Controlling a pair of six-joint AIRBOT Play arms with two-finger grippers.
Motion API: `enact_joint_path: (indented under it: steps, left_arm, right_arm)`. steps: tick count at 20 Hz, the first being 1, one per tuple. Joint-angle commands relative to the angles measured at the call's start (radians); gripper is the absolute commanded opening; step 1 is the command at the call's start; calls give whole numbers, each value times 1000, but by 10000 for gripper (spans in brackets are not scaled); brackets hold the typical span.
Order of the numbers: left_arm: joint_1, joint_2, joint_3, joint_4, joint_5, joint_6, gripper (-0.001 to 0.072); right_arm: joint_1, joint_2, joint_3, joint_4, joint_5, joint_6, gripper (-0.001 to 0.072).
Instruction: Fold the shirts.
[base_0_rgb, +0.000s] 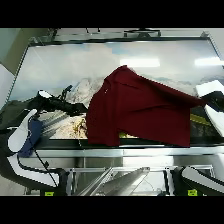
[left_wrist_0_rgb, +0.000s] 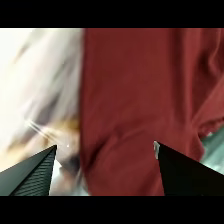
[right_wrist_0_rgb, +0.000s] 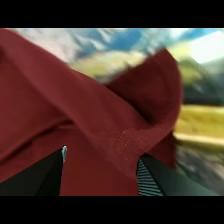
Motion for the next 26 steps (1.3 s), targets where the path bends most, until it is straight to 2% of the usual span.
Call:
enact_joint_path:
  steps: [1, 5, 6, 9, 14, 15, 16, 18, 19, 22, 26]
  left_arm:
    - [-69, -2, 49, 8, 77, 10, 695]
    - [-82, -2, 94, 8, 80, 10, 696]
    - [-82, -2, 94, 6, 85, 10, 695]
    - [-82, -15, 95, 6, 97, 11, 695]
    - [-107, -97, 94, 4, 18, 19, 693]
    - [-113, -103, 94, 5, 5, 26, 583]
    - [-113, -105, 94, 5, -2, 36, 423]
    - [-113, -104, 95, -5, -15, 41, 232]
    - [-113, -104, 95, -24, -32, 61, 26]
    - [-88, -103, 102, -82, -47, 89, 19]
    - [22, -101, 165, -74, -80, 50, 18]
  right_arm:
    - [-15, 0, 3, -250, 13, 174, 510]
    - [-26, 0, 3, -115, 121, 180, 506]
    - [-26, -5, 8, -105, 159, 211, 503]
    - [-24, -47, 14, 4, 287, 196, 503]
    - [-24, -58, 14, 3, 252, 186, 503]
    - [-24, -58, 14, 3, 244, 186, 502]
    - [-24, -58, 14, 3, 242, 179, 503]
    - [-24, -58, 14, 3, 246, 164, 503]
    - [-24, -58, 14, 2, 248, 159, 503]
    - [-27, -58, 16, -29, 282, 149, 503]
    - [-76, -58, 21, -171, 286, 153, 503]
